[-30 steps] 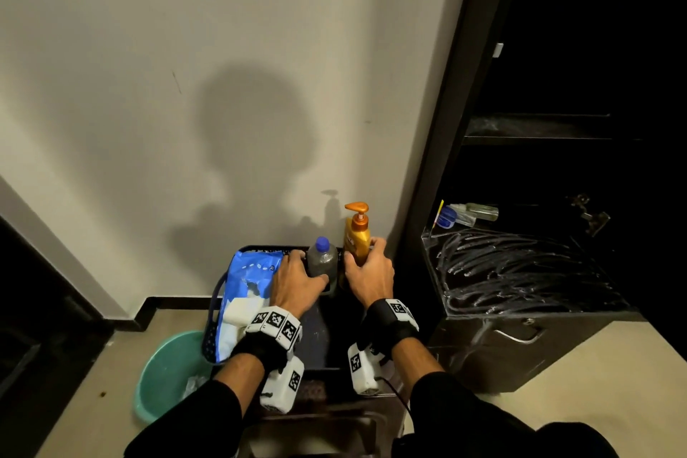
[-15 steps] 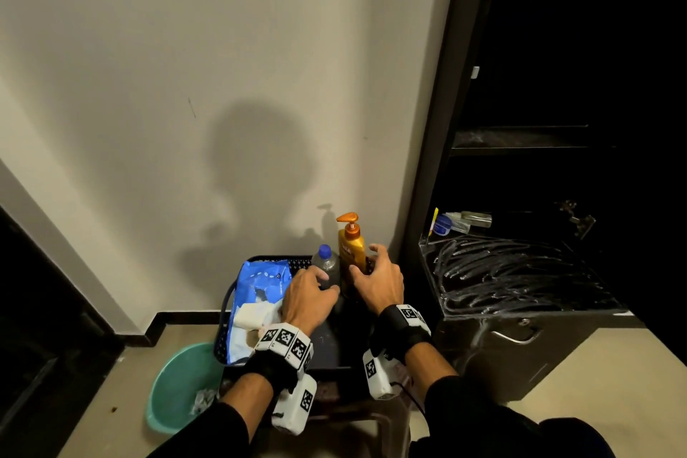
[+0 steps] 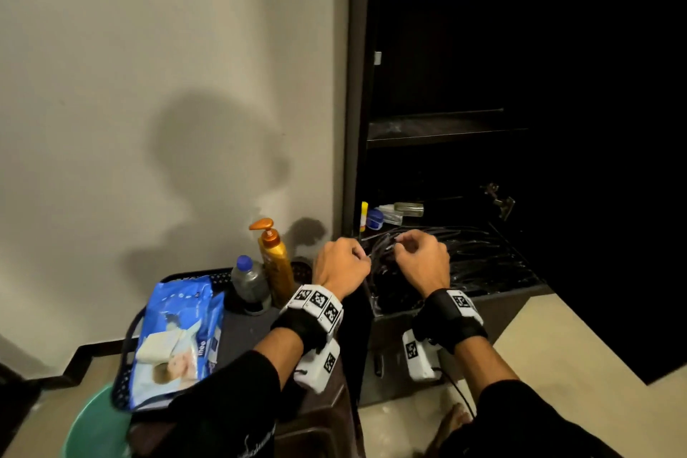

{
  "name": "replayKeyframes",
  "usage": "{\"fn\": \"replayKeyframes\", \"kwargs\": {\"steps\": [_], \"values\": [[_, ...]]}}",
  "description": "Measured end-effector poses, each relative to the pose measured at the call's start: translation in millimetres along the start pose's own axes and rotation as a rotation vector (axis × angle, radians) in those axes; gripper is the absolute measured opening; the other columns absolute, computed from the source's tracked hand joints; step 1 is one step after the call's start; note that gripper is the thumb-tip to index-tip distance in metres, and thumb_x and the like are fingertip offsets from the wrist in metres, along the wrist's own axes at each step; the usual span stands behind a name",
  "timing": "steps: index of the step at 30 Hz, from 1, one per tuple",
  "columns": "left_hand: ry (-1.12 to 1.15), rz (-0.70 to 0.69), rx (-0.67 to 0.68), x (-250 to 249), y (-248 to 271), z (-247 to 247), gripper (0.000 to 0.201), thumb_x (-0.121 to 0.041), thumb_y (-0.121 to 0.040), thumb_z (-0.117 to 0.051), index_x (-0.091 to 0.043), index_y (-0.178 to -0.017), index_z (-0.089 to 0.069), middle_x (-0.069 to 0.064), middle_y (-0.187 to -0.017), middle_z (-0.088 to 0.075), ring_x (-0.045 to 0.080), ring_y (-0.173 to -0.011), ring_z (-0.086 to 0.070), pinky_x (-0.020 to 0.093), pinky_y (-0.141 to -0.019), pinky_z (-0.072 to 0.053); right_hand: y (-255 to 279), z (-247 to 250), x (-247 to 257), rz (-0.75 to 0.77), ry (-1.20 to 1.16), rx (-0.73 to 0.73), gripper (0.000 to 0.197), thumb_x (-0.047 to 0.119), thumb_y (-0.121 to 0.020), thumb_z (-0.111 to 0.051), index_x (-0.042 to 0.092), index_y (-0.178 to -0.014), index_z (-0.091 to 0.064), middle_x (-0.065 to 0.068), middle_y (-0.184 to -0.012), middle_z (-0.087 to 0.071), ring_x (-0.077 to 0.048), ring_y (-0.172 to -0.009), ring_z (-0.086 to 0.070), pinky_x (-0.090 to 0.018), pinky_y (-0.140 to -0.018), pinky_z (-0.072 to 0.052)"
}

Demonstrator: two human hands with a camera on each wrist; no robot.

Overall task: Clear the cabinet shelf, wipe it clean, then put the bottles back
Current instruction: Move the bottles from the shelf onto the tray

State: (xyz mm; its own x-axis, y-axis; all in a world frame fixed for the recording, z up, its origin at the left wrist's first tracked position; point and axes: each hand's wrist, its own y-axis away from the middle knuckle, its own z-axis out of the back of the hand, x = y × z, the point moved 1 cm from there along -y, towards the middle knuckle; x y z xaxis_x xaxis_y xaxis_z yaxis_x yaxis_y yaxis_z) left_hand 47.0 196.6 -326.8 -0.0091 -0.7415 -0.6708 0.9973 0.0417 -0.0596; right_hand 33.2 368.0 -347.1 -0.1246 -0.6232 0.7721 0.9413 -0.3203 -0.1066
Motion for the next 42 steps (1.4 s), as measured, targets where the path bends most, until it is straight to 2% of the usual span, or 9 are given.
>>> {"fn": "replayKeyframes", "kwargs": {"steps": [6, 12, 14, 17, 22, 29, 33, 37, 42], "values": [[-0.174, -0.082, -0.115, -42.3, -67.4, -29.8, 0.026, -0.030, -0.085, -0.059, -0.024, -0.108, -0.067, 0.009, -0.101, -0.072, 0.035, -0.101, -0.065, 0.039, -0.086, -0.052, -84.9, 39.8, -36.0, 0.021, 0.215, 0.009, 0.024, 0.032, -0.089, -0.068, 0.027, -0.110, -0.078, -0.003, -0.111, -0.079, -0.031, -0.110, -0.071, -0.039, -0.092, -0.057], [-0.615, -0.411, -0.008, -81.5, -110.0, -74.7, 0.025, -0.016, -0.083, -0.060, -0.013, -0.107, -0.065, 0.008, -0.108, -0.065, 0.033, -0.099, -0.067, 0.040, -0.078, -0.052, -157.3, 23.3, -20.8, 0.272, 0.478, 0.202, 0.039, 0.029, -0.090, -0.068, 0.026, -0.129, -0.072, -0.015, -0.120, -0.074, -0.037, -0.115, -0.068, -0.041, -0.092, -0.056], [-0.761, -0.423, 0.025, -87.4, -122.6, -86.6, 0.028, -0.014, -0.083, -0.063, -0.012, -0.111, -0.063, 0.008, -0.110, -0.065, 0.032, -0.100, -0.067, 0.038, -0.076, -0.051, -175.8, 14.3, -18.1, 0.347, 0.554, 0.273, 0.045, 0.027, -0.088, -0.070, 0.024, -0.133, -0.070, -0.015, -0.123, -0.073, -0.036, -0.117, -0.068, -0.041, -0.094, -0.056], [-0.947, -0.421, 0.095, -93.8, -137.1, -98.0, 0.020, -0.012, -0.088, -0.062, -0.014, -0.107, -0.066, 0.007, -0.106, -0.070, 0.029, -0.101, -0.068, 0.036, -0.076, -0.050, -192.4, 3.1, -20.4, 0.393, 0.649, 0.350, 0.040, 0.026, -0.088, -0.071, 0.017, -0.127, -0.072, -0.017, -0.121, -0.072, -0.038, -0.116, -0.068, -0.042, -0.092, -0.057], [-1.127, -0.462, 0.164, -102.1, -155.2, -112.7, 0.019, -0.011, -0.093, -0.058, -0.017, -0.107, -0.069, 0.004, -0.108, -0.070, 0.025, -0.105, -0.068, 0.033, -0.076, -0.047, -205.4, -1.5, -30.0, 0.447, 0.689, 0.346, 0.029, 0.023, -0.087, -0.070, 0.010, -0.113, -0.073, -0.020, -0.114, -0.071, -0.040, -0.111, -0.068, -0.042, -0.087, -0.057], [-1.200, -0.501, 0.228, -108.6, -160.4, -127.6, 0.027, -0.010, -0.094, -0.056, -0.015, -0.118, -0.066, 0.005, -0.115, -0.066, 0.025, -0.107, -0.066, 0.035, -0.079, -0.052, -208.8, 23.0, -56.5, 0.340, 0.709, 0.348, 0.036, 0.023, -0.086, -0.073, 0.007, -0.118, -0.069, -0.017, -0.126, -0.067, -0.036, -0.120, -0.063, -0.041, -0.095, -0.056], [-1.160, -0.611, 0.175, -121.5, -151.8, -132.4, 0.032, -0.009, -0.092, -0.057, -0.009, -0.123, -0.062, 0.010, -0.115, -0.063, 0.029, -0.101, -0.067, 0.034, -0.071, -0.047, -203.9, 53.7, -81.9, 0.234, 0.645, 0.267, 0.039, 0.036, -0.089, -0.069, 0.010, -0.117, -0.068, -0.016, -0.125, -0.068, -0.037, -0.117, -0.065, -0.039, -0.090, -0.054], [-0.998, -0.746, 0.060, -139.6, -133.7, -124.9, 0.042, -0.023, -0.087, -0.066, -0.008, -0.124, -0.054, 0.011, -0.118, -0.059, 0.031, -0.095, -0.068, 0.036, -0.064, -0.037, -181.6, 85.6, -98.8, 0.094, 0.430, 0.137, 0.036, 0.047, -0.086, -0.071, 0.019, -0.108, -0.075, -0.011, -0.109, -0.075, -0.034, -0.105, -0.071, -0.036, -0.082, -0.053], [-0.668, -0.804, -0.169, -139.3, -93.8, -102.3, 0.035, -0.038, -0.089, -0.051, -0.018, -0.118, -0.052, 0.001, -0.106, -0.056, 0.023, -0.072, -0.067, 0.034, -0.050, -0.042, -133.6, 106.6, -107.6, -0.062, 0.015, -0.061, 0.034, 0.053, -0.075, -0.078, 0.028, -0.098, -0.074, 0.005, -0.095, -0.076, -0.023, -0.096, -0.073, -0.034, -0.083, -0.057]]}}
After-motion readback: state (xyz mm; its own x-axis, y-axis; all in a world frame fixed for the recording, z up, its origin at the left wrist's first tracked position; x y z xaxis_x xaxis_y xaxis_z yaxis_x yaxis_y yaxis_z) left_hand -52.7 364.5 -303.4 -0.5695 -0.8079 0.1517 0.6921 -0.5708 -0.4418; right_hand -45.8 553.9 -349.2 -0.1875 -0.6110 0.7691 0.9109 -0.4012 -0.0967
